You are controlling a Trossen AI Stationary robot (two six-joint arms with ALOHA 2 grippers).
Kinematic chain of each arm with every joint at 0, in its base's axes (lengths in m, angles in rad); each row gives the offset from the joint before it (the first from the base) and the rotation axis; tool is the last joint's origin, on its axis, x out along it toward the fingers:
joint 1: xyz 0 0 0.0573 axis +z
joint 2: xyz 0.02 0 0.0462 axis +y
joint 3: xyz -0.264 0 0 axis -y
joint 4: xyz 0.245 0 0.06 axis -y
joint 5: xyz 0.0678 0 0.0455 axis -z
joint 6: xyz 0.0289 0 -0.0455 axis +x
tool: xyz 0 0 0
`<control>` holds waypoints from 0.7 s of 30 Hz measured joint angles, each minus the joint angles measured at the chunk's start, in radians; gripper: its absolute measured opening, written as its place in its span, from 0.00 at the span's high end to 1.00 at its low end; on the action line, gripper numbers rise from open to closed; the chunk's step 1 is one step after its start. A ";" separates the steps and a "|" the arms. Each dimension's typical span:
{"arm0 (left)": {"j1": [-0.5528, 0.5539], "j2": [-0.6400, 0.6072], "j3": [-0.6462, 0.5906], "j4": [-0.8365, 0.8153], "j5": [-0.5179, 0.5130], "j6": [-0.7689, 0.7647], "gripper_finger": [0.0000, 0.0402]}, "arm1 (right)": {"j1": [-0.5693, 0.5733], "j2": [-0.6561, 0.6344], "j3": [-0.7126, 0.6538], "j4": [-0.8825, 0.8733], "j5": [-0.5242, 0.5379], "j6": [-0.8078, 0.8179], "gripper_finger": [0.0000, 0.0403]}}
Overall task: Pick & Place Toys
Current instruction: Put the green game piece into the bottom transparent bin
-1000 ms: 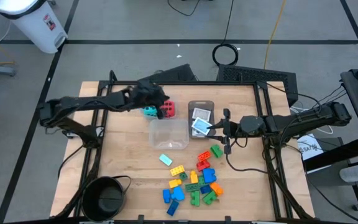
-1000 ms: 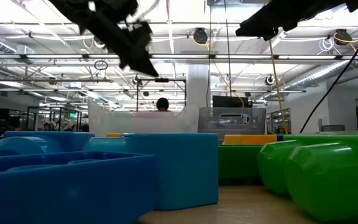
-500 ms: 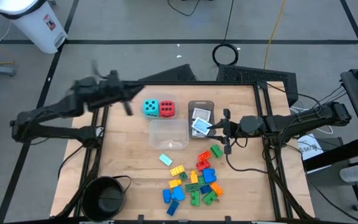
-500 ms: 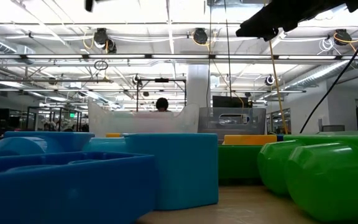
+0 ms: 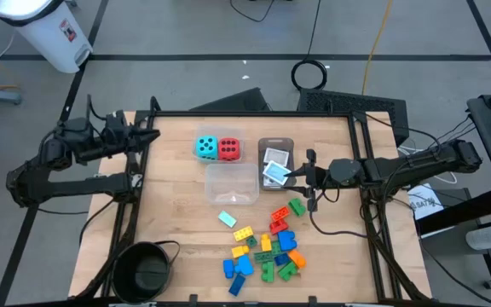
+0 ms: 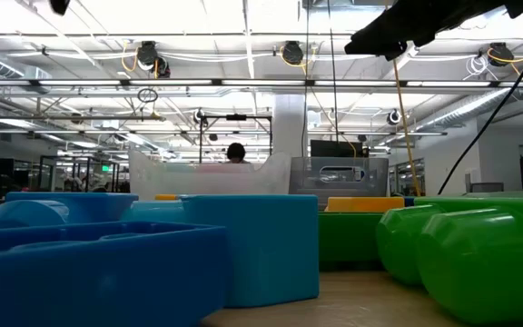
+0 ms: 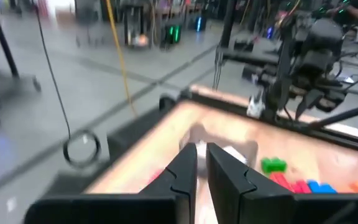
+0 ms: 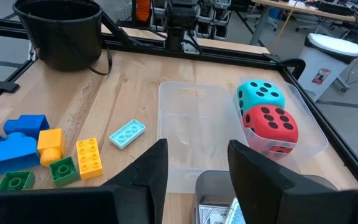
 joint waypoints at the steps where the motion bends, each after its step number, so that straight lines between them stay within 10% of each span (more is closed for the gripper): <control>1: 0.000 -0.003 0.000 -0.031 0.000 -0.029 0.90 | 0.000 0.000 0.000 0.000 0.000 0.000 0.65; 11: -0.007 -0.008 -0.174 -0.054 0.000 -0.136 0.90 | 0.000 0.000 0.000 0.000 0.000 0.005 0.65; 21: -0.097 -0.013 -0.559 0.450 0.087 -0.054 0.90 | 0.000 0.000 0.000 0.000 0.000 0.008 0.65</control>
